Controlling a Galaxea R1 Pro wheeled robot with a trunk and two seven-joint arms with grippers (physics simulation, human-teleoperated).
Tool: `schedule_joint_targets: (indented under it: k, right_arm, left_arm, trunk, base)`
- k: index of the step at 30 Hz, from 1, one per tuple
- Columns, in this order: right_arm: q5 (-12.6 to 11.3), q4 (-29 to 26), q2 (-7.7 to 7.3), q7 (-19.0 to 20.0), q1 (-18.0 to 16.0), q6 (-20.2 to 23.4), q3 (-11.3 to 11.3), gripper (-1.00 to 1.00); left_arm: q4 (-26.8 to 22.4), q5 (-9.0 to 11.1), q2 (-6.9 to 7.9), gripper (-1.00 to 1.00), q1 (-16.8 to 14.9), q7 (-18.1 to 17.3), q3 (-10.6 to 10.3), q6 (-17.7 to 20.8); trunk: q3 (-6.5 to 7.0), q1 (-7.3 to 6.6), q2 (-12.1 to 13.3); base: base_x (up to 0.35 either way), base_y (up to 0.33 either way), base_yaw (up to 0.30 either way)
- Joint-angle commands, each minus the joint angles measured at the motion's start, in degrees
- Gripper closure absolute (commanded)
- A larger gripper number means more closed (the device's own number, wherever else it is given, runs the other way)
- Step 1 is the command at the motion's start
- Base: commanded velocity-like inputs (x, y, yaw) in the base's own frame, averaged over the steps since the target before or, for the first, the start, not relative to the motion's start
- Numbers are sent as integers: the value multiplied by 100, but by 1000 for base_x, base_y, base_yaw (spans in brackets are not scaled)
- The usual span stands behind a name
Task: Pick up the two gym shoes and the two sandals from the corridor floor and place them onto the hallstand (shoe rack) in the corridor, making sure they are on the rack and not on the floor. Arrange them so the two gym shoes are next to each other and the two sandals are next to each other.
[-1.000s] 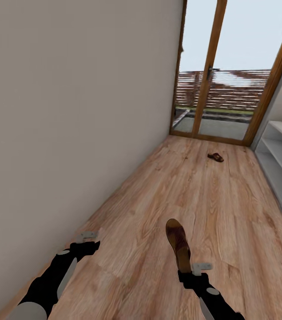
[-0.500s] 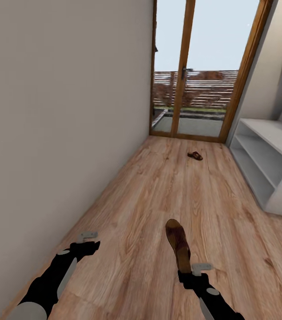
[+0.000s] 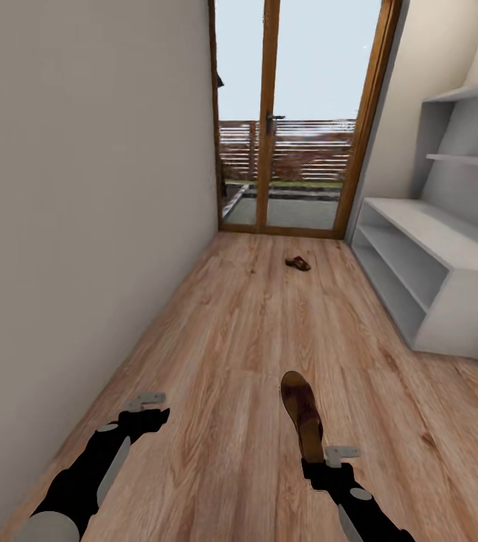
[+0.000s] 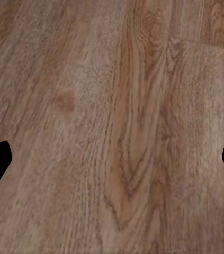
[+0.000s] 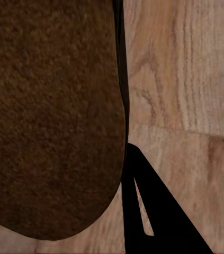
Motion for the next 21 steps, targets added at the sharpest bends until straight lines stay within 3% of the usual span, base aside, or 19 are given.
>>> schedule_joint_targets:
  k: [1, 7, 21]
  right_arm:
    - [-18, -2, 3, 5, -3, 6, -6, 100]
    - [-18, -3, 3, 5, -3, 6, 1, 100]
    - [-18, 3, 3, 5, -3, 4, 3, 100]
  left_arm:
    - [-10, 59, 6, -100, 0, 8, -12, 33]
    - [-10, 59, 6, -100, 0, 8, -15, 33]
    - [-10, 59, 6, -100, 0, 8, -12, 33]
  trunk:
    - [-7, 2, -2]
    - [-13, 2, -2]
    - [-14, 2, -2]
  base:
    - [284, 0, -266]
    - [284, 0, -99]
    - [283, 0, -6]
